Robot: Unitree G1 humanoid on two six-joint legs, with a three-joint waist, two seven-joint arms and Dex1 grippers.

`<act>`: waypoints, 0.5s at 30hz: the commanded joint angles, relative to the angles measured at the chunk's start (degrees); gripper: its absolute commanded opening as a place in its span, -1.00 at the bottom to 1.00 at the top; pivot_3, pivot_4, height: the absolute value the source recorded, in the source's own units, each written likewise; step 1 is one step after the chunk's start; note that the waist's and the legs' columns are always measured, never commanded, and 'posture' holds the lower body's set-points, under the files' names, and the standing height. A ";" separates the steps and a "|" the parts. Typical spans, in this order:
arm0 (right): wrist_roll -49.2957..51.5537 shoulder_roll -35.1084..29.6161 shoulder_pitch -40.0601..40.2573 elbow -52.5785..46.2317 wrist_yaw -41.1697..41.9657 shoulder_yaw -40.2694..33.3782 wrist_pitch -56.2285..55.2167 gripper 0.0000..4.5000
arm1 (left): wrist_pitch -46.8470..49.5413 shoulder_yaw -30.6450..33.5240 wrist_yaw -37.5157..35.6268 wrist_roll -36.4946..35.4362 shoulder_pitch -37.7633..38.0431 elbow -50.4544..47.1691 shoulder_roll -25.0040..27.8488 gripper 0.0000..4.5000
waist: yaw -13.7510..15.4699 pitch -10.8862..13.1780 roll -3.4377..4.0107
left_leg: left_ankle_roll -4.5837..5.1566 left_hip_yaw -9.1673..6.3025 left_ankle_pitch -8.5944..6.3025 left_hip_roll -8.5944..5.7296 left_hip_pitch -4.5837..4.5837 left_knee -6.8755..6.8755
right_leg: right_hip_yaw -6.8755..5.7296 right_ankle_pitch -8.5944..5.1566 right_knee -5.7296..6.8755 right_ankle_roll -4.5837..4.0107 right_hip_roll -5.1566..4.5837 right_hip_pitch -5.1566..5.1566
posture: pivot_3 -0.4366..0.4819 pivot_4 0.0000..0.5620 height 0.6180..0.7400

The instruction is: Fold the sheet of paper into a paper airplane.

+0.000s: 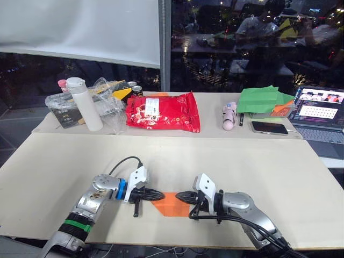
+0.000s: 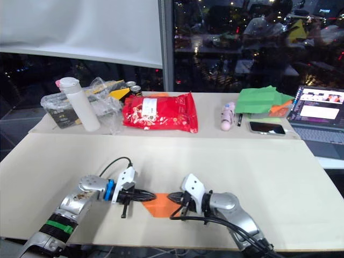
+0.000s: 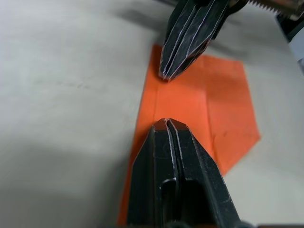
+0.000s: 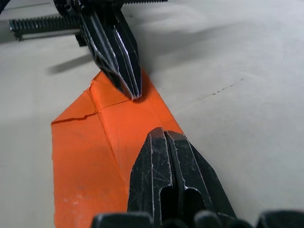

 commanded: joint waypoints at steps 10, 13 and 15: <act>-2.27 -0.31 1.94 3.10 -1.42 1.59 1.62 -0.99 | 5.22 11.48 1.85 -7.07 0.48 1.39 3.74 -1.00 | -0.05 -0.07 -0.07 | -0.01 0.00 -0.01 0.01 0.02 0.00 | -0.01 -0.04 0.01 -0.03 -0.01 0.02 | -0.05 -0.47 0.58; -2.45 -0.20 1.63 3.08 -1.55 1.78 1.63 -0.99 | 9.06 12.27 2.20 -11.21 1.15 -4.91 1.12 -1.00 | 0.06 -0.08 -0.12 | -0.01 0.00 -0.01 0.01 -0.03 0.01 | -0.01 -0.03 0.00 -0.03 -0.01 0.01 | -0.05 -0.47 0.58; -2.53 -0.26 1.43 2.90 -1.62 1.75 1.66 -0.99 | 10.03 11.00 2.32 -11.11 1.99 -8.03 0.21 -1.00 | 0.16 -0.09 -0.13 | -0.01 0.00 -0.01 0.01 -0.04 0.01 | -0.01 -0.03 -0.01 -0.02 -0.02 0.03 | -0.05 -0.47 0.58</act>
